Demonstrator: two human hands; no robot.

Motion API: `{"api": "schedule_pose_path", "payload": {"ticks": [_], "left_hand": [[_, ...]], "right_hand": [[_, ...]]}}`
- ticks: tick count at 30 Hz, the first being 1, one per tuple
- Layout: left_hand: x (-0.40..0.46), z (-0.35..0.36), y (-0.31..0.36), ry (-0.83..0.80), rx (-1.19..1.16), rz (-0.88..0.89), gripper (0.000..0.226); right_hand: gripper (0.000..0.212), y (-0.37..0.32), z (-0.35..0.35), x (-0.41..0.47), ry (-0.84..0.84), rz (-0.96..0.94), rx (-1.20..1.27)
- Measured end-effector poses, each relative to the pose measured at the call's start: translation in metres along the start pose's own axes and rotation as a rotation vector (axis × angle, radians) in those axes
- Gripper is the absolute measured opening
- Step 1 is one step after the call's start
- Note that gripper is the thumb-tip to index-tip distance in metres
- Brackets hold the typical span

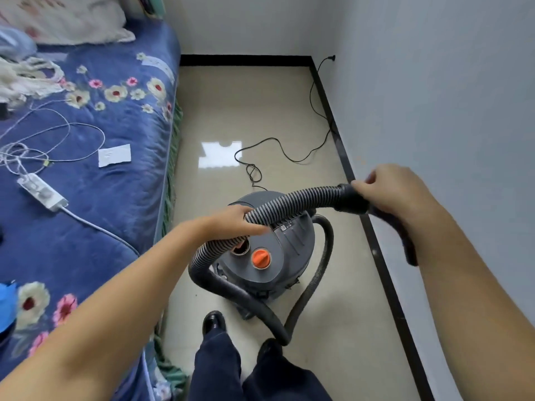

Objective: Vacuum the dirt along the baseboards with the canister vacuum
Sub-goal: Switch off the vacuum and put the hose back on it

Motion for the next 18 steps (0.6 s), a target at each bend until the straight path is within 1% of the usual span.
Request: {"api": "schedule_pose_path", "payload": {"ticks": [1,2,3,4,5,6,7,9,12,13,15,18], "left_hand": [[0.004,-0.003,0.007,-0.043,0.083,-0.021,0.038],[0.010,-0.005,0.014,-0.086,0.146,-0.037,0.038],[0.015,-0.008,0.022,-0.122,0.198,-0.050,0.039],[0.020,-0.011,0.030,-0.150,0.247,-0.062,0.039],[0.024,-0.016,0.036,-0.163,0.304,-0.067,0.038],[0.028,-0.023,0.039,-0.160,0.359,-0.060,0.036],[0.031,-0.031,0.041,-0.144,0.402,-0.043,0.033],[0.038,-0.050,0.038,-0.068,0.445,0.020,0.034],[0.051,-0.081,0.025,0.091,0.530,0.150,0.034],[0.058,-0.089,0.016,0.135,0.538,0.179,0.030],[0.080,-0.104,-0.008,0.209,0.485,0.179,0.027],[0.124,-0.118,-0.043,0.208,0.328,0.109,0.034]], "right_hand": [[0.040,-0.021,-0.004,0.000,0.065,-0.171,-0.077],[0.056,-0.044,0.001,0.001,0.046,-0.334,-0.121],[0.069,-0.065,0.011,0.000,-0.039,-0.466,-0.141],[0.074,-0.081,0.029,0.002,-0.151,-0.552,-0.142],[0.071,-0.091,0.049,0.005,-0.251,-0.600,-0.110],[0.061,-0.096,0.068,0.009,-0.310,-0.600,-0.045],[0.051,-0.096,0.083,0.015,-0.321,-0.570,0.065],[0.040,-0.095,0.097,0.021,-0.237,-0.484,0.277],[0.032,-0.102,0.100,0.038,-0.117,-0.385,0.469],[0.031,-0.103,0.100,0.046,-0.096,-0.348,0.494],[0.038,-0.102,0.102,0.067,-0.071,-0.267,0.508],[0.050,-0.090,0.111,0.100,-0.046,-0.112,0.485]]}}
Point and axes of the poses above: each hand's wrist, its own x-axis towards the middle knuckle, its own z-axis out of the palm, y = z × x, the point moved 4 cm from there along x, towards the middle knuckle, and after that the axes turned 9 degrees about -x, right-handed, at the moved point
